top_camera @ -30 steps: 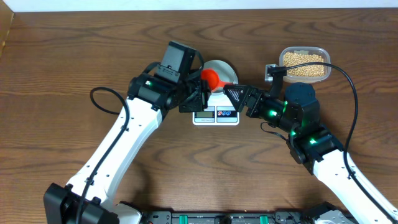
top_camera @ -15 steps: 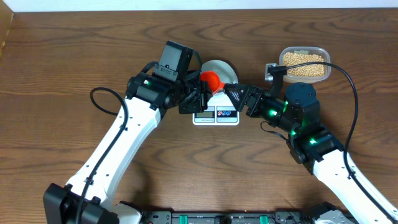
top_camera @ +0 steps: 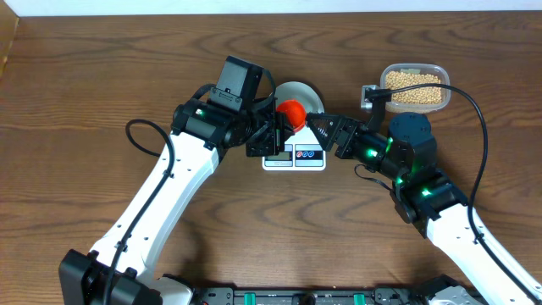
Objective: Scoop item into bowl and weigh 50g on scale
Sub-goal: 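Close the right gripper on the scoop handle, left gripper holding, then release the left gripper and carry the scoop right toward the tub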
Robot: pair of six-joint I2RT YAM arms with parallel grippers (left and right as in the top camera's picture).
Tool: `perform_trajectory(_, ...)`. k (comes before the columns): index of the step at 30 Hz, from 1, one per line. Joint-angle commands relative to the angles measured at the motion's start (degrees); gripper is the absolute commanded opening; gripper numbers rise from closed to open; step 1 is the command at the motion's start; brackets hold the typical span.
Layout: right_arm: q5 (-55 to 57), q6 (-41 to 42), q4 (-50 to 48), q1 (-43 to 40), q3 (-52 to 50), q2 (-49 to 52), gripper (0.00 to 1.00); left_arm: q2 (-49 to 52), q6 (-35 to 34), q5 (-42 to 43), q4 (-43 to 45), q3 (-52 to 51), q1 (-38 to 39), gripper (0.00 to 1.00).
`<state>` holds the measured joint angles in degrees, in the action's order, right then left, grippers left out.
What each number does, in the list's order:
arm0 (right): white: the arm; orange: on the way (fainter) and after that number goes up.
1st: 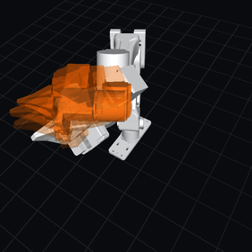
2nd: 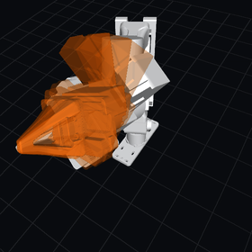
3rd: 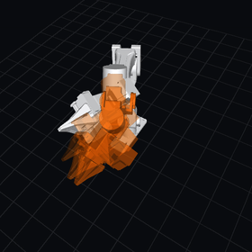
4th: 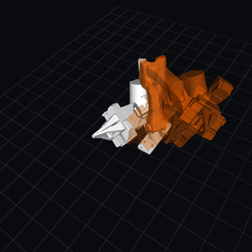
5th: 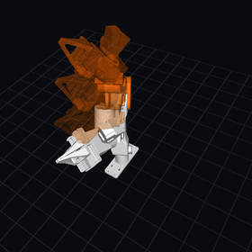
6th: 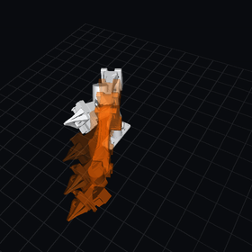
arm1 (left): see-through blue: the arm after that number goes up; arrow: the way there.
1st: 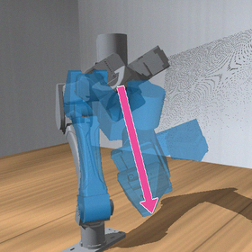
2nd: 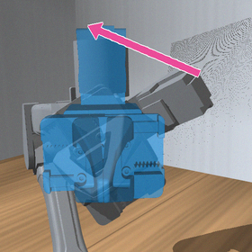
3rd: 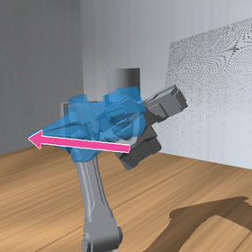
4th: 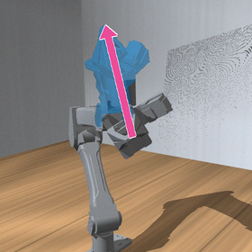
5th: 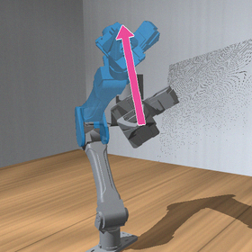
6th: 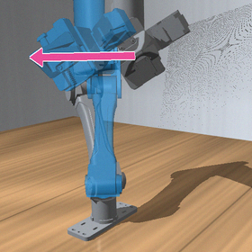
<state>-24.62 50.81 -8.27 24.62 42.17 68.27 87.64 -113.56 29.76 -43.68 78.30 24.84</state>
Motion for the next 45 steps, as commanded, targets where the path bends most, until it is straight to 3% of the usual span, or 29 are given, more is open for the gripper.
perform_trajectory(1,-0.2,-0.7,-0.1,0.1,0.8,0.4,0.68,-0.7,0.8,1.6,-0.4,0.8,0.0,0.07)
perform_trajectory(9,-0.2,-0.7,-0.1,0.1,0.8,0.4,0.4,-0.7,0.8,1.8,-0.4,0.8,0.0,0.07)
perform_trajectory(26,-0.8,-0.7,0.0,0.1,0.8,0.4,0.02,-0.7,1.0,1.8,-0.4,0.8,0.0,0.07)
perform_trajectory(40,-0.7,-0.8,0.2,0.1,0.8,0.4,0.01,-0.7,2.6,-1.1,-0.4,0.8,0.0,0.07)
perform_trajectory(41,-0.7,-0.8,0.2,0.0,0.8,0.4,0.01,-0.7,3.2,-1.5,-0.4,0.8,0.0,0.09)
perform_trajectory(42,-0.3,-1.0,0.3,-0.2,0.8,0.4,0.01,-0.7,3.8,-2.1,-0.3,0.8,-0.1,0.3)
perform_trajectory(45,0.1,-1.7,0.4,-1.0,0.8,0.4,0.01,-0.7,7.9,-4.6,0.1,0.8,-0.2,0.61)
